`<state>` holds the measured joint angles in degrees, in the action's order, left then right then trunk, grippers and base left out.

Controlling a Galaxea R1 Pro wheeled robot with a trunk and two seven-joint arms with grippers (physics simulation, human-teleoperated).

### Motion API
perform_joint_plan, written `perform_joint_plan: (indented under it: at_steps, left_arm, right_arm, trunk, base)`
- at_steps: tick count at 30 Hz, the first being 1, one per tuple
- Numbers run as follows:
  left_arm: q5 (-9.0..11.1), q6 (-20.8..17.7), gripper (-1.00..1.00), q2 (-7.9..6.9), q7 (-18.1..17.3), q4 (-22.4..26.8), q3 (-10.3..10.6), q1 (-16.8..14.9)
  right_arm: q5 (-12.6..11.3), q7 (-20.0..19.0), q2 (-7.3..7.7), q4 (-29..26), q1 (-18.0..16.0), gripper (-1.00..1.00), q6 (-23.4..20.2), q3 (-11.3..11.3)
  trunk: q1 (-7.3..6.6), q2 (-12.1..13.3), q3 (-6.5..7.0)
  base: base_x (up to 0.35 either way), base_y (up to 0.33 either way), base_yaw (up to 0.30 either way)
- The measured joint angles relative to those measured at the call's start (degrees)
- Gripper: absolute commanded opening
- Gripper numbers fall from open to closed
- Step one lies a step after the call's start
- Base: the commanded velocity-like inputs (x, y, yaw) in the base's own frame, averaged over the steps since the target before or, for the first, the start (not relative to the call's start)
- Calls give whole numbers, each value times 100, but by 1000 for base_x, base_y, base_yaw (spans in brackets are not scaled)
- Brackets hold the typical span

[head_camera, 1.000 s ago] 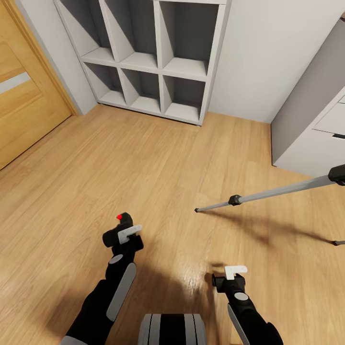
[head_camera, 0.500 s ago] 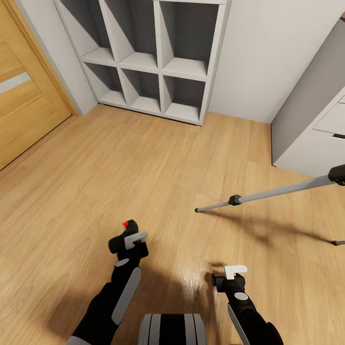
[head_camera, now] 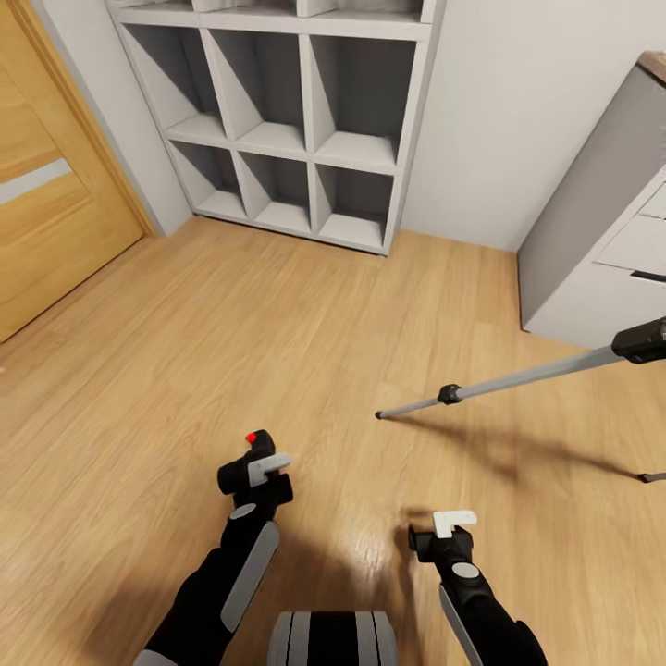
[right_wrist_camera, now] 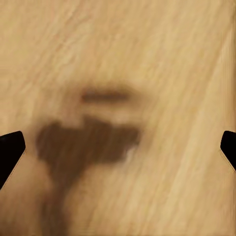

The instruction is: Attach the digital camera to the camera tripod in the bedroom.

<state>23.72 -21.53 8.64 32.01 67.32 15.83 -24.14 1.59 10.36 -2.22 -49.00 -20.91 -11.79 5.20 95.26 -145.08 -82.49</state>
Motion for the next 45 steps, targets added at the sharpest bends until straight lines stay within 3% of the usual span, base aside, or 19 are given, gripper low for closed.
perform_joint_plan:
  at_steps: [1,5,6,12,14,20,26,36,42,45]
  left_arm:
    - [136,-13,-100,-11,-120,-24,24,0]
    - [273,-52,-100,-36,-575,-41,178,0]
    - [352,-56,-100,-52,-847,-54,251,0]
    - [404,-119,-100,-174,-1624,-79,356,0]
    - [406,-132,-100,-315,-1828,-80,373,0]
    - [449,-127,-100,-493,-1928,-75,382,0]
    - [502,-118,-100,-522,-1939,-79,384,0]
    - [521,-77,-100,-520,-1940,-88,384,0]
    - [523,-61,-100,-519,-1934,-88,384,0]
    - [522,-57,-100,-523,-1936,-89,384,0]
  right_arm:
    - [0,-27,5,-8,0,100,-49,5]
    - [-5,-55,22,-19,0,100,-75,28]
    - [-9,-75,25,-27,0,100,-80,36]
    - [-14,-173,33,-50,0,100,-88,45]
    - [-10,-287,36,-54,0,100,-89,38]
    - [-9,-572,60,-61,0,100,-91,1]
    - [-8,-649,98,-172,0,100,-100,-4]
    - [-58,-731,112,-842,0,100,-404,-4]
    - [-282,-1210,152,-943,0,100,-573,11]
    - [-342,-1765,255,-962,1,100,-742,1]
  trunk:
    - [-2,1,22]
    - [-13,7,111]
    - [-15,8,133]
    - [-31,16,266]
    - [-36,19,310]
    - [-51,27,443]
    - [-67,35,576]
    - [-93,48,798]
    - [-108,56,931]
    - [-116,60,998]
  base:
    - [0,0,0]
    - [0,0,0]
    - [0,0,0]
    - [0,0,0]
    - [0,0,0]
    - [0,0,0]
    - [0,0,0]
    - [0,0,0]
    - [0,0,0]
    - [0,0,0]
